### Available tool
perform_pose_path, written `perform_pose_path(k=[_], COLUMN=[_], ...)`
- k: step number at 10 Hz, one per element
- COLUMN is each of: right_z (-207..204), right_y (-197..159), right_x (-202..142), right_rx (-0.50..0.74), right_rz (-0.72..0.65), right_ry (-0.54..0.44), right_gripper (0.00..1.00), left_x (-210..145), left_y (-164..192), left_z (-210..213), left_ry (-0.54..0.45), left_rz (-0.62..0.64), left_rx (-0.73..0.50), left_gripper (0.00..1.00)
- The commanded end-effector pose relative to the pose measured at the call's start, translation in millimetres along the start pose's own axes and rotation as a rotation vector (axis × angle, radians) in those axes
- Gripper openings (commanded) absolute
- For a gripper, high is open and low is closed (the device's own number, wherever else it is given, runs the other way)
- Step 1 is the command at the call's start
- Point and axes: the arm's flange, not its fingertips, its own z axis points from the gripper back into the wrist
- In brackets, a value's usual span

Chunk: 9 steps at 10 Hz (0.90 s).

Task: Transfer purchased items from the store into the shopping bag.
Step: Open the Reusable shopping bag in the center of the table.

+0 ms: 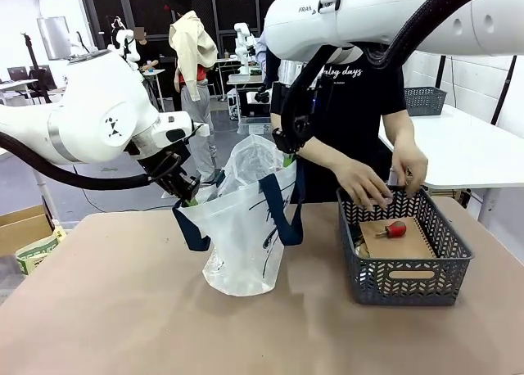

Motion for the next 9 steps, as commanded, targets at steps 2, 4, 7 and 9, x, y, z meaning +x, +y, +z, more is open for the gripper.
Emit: perform_pose_path(k=[2, 4, 7, 9], right_z=[6.5, 15.0, 11.8, 11.2], right_y=[-14.6, -27.3, -28.1, -31.6], right_x=[-2.5, 4.6, 7.3, 10.3], right_rx=[0.060, 0.116, 0.134, 0.136], right_rz=[0.136, 0.185, 0.268, 0.286], right_ry=[0.009, 0.041, 0.063, 0.069], right_gripper=[0.00, 0.00, 0.00, 0.00], left_x=[0.1, -0.8, -12.0, -15.3], left_y=[9.6, 10.0, 7.5, 9.7], left_z=[1.3, 3.2, 6.9, 10.2], left_ry=[0.001, 0.008, 0.017, 0.003], left_rz=[0.007, 0.010, -0.081, -0.164], left_rx=[-0.065, -0.069, -0.038, -0.045], left_gripper=[0.00, 0.00, 0.00, 0.00])
